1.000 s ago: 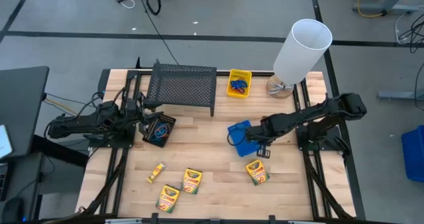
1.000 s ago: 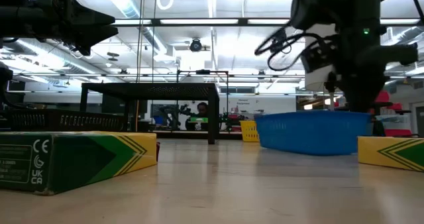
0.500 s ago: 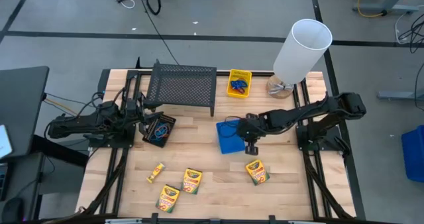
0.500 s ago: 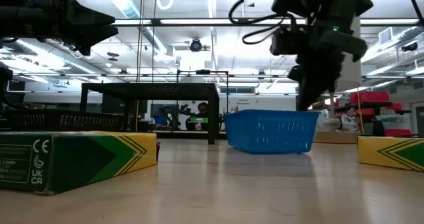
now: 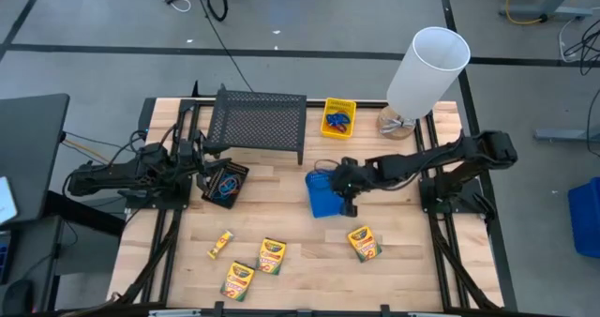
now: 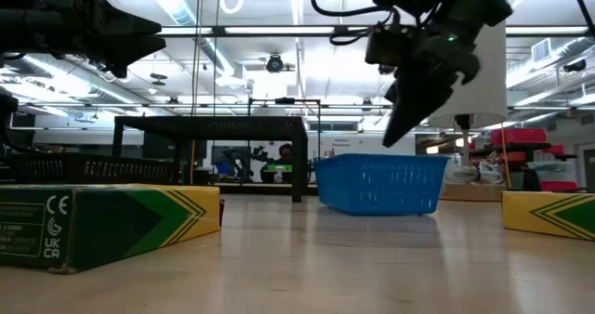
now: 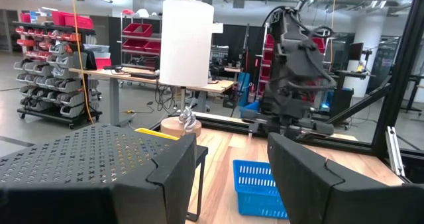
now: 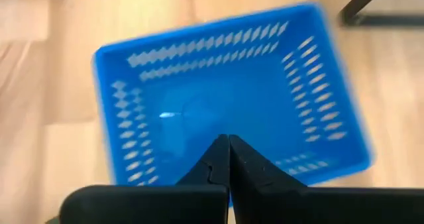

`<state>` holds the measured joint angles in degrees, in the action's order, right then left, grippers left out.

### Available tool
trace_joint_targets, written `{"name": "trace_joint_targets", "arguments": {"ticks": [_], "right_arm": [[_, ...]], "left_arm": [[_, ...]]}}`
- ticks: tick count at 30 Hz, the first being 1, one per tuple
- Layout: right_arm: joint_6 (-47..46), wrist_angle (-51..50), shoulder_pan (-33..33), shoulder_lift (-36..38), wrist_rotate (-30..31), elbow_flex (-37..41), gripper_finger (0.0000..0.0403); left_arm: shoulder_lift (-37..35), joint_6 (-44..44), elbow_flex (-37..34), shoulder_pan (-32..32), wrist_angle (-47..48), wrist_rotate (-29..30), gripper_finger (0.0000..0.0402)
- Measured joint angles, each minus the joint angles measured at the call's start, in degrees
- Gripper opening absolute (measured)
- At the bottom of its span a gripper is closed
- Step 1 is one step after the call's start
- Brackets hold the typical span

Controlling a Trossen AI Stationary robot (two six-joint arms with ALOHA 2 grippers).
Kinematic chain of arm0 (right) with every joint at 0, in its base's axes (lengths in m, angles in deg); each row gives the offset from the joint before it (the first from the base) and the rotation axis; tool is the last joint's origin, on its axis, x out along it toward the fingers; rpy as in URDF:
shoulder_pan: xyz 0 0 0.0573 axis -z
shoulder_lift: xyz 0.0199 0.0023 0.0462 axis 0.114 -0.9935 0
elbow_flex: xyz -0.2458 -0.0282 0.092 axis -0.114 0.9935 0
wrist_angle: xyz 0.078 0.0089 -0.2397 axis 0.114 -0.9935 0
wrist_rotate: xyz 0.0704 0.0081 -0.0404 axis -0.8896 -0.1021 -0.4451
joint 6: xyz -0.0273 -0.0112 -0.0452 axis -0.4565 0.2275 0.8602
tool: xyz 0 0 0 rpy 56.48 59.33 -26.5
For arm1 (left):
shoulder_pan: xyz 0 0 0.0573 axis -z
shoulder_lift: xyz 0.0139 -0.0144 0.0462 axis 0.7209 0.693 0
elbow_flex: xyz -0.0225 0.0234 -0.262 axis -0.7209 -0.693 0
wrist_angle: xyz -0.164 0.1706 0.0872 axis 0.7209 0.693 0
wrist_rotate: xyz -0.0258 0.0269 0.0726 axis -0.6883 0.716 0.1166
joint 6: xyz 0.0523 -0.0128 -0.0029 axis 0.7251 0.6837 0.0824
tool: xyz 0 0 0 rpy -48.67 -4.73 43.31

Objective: Pick & Place Office Desk Supplies
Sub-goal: Move the blue bin to the center of the table

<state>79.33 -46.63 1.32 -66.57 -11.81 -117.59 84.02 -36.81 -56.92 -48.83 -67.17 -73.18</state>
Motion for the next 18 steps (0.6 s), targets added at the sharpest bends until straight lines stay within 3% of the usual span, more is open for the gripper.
{"name": "trace_joint_targets", "arguments": {"ticks": [10, 18], "right_arm": [[-15.99, -13.34, -6.47, -0.08, 1.44, 0.00, 0.0000], [-14.94, -13.31, -6.07, -1.14, 4.84, -0.50, 0.0000]], "left_arm": [[0.02, 0.00, 0.00, 0.00, 0.42, 0.00, 0.0193], [0.02, 0.00, 0.00, 0.00, 0.42, 0.00, 0.0193]]}}
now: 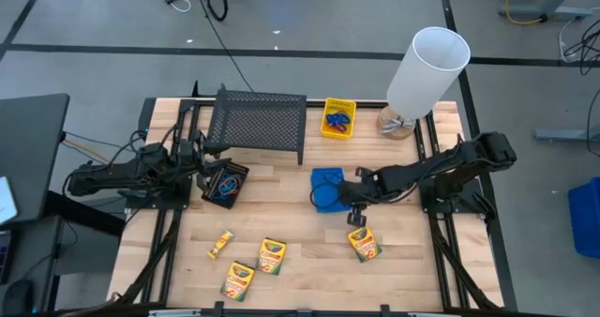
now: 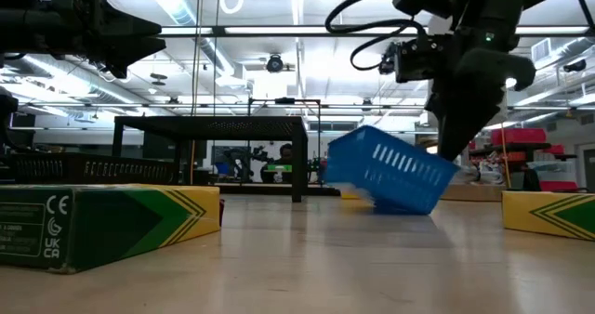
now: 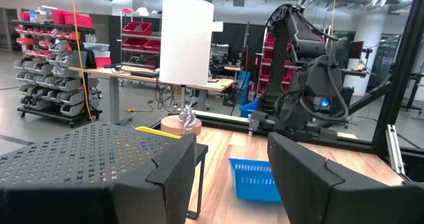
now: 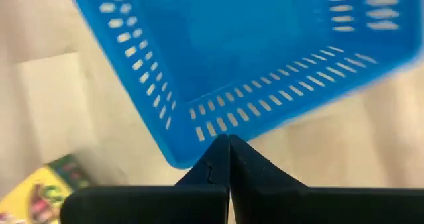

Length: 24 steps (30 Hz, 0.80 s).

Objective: Pick & Place Office Desk Supplies
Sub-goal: Move the blue bin to the center of the table

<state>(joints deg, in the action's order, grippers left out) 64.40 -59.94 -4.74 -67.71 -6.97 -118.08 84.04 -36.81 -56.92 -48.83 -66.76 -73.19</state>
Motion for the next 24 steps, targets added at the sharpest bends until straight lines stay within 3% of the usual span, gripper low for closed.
{"name": "trace_joint_targets", "arguments": {"ticks": [5, 13, 24], "right_arm": [[0.17, -4.84, -0.27, 0.48, 3.86, -4.15, 0.0000], [-3.83, -12.89, 0.71, -0.11, 0.64, -4.42, 0.0000], [1.39, 2.94, 3.40, -0.18, -3.66, 1.15, 0.0000]], "left_arm": [[-0.02, 0.00, 0.00, 0.00, 0.00, 0.00, 0.0193], [0.00, 0.00, 0.00, 0.00, 0.09, 0.00, 0.0193], [0.00, 0.00, 0.00, 0.00, 0.04, 0.00, 0.0193]]}}
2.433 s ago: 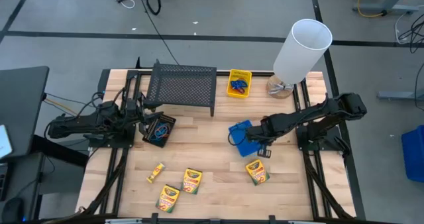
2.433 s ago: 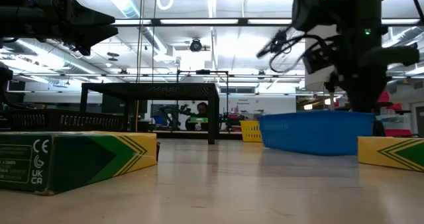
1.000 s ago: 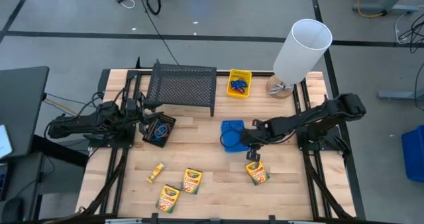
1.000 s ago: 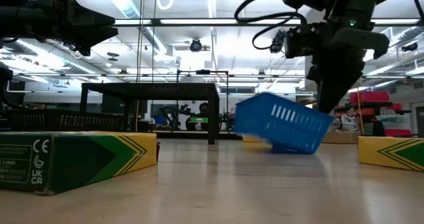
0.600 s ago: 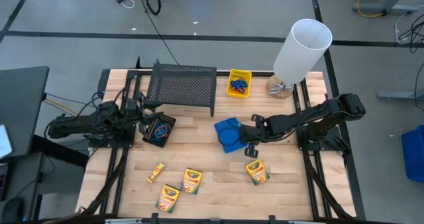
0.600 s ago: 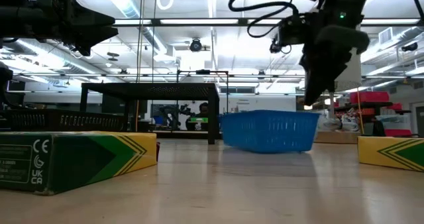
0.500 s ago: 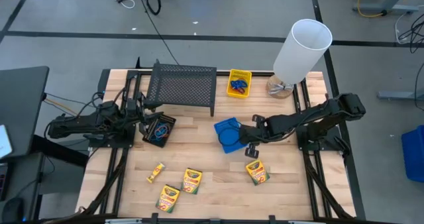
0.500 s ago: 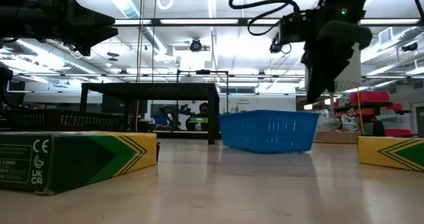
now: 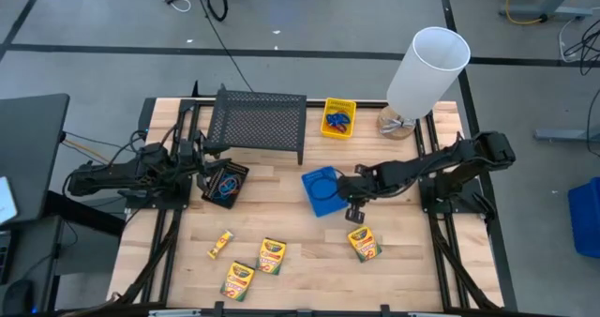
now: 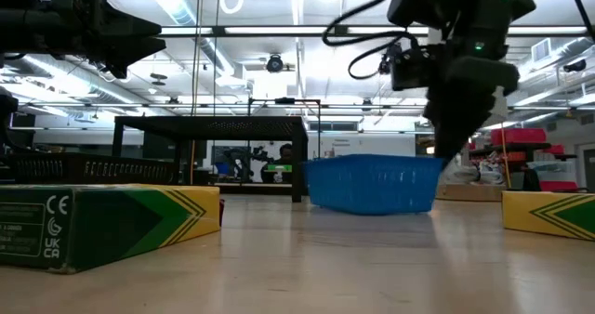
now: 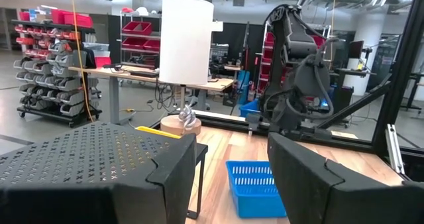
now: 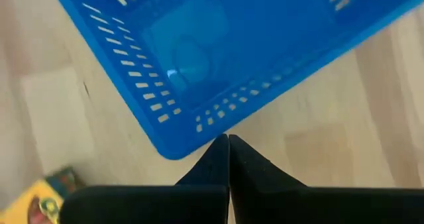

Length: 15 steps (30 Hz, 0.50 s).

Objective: Pick & Place Office Desk Supplies
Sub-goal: Move the blue bin to the center of the table

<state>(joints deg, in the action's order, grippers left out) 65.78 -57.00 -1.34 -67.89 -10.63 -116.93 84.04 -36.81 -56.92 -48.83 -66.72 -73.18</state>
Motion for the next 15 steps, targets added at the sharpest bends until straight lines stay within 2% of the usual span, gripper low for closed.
{"name": "trace_joint_targets", "arguments": {"ticks": [15], "right_arm": [[13.10, 15.33, 8.11, 0.00, -0.61, 0.04, 0.0000]], "left_arm": [[0.00, -0.01, 0.00, 0.00, -0.02, 0.00, 0.0193]]}}
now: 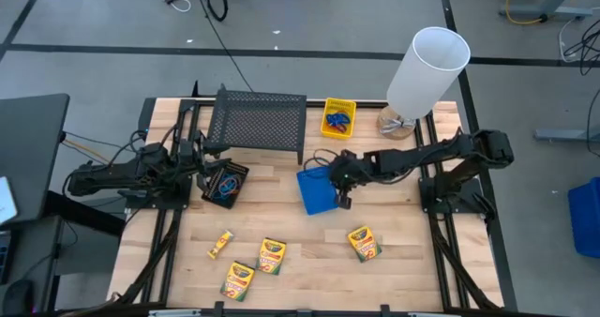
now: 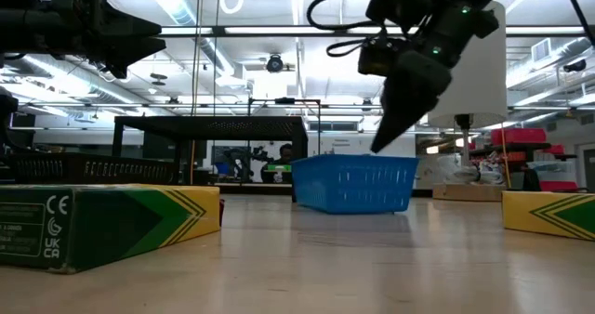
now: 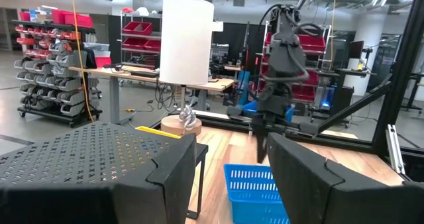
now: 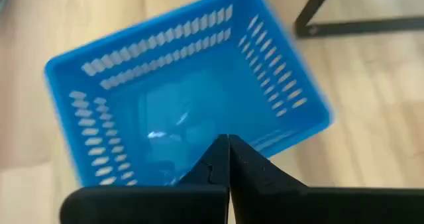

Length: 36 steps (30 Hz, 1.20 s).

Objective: Pick & Place Office Desk Supplies
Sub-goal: Move the blue bin to the center of the table, then put the top right large yellow crayon box into the blue bin

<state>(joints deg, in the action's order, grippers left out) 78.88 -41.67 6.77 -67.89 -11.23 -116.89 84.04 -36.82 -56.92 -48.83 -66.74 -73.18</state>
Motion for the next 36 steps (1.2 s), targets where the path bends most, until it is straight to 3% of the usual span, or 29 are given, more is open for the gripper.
{"name": "trace_joint_targets", "arguments": {"ticks": [3, 6, 9, 12, 21, 36], "right_arm": [[1.07, -0.97, 1.31, 0.00, 1.18, -0.21, 0.0000], [-0.61, -8.13, 1.48, 0.02, 2.13, -1.57, 0.0000], [-3.90, -16.29, 1.04, 0.09, -1.74, -1.81, 0.0000], [-6.43, -18.19, -0.63, 0.09, -5.51, -0.23, 0.0000], [-7.67, -3.61, -3.61, 0.07, -6.93, 4.46, 0.0000], [0.67, 10.57, 1.59, -6.19, -7.44, 4.48, 0.0000]], "left_arm": [[0.00, -0.01, 0.00, 0.00, -0.01, 0.00, 0.0193], [0.00, -0.27, 0.00, 0.00, 0.00, -0.02, 0.0193], [0.00, -0.36, 0.00, 0.00, 0.03, 0.00, 0.0193], [0.00, -0.36, 0.00, 0.00, 0.32, -0.02, 0.0193], [0.02, -0.32, 0.00, 0.00, 0.61, 0.00, 0.0193], [0.74, -0.20, 0.04, 0.00, 0.04, 1.71, 0.0193]]}}
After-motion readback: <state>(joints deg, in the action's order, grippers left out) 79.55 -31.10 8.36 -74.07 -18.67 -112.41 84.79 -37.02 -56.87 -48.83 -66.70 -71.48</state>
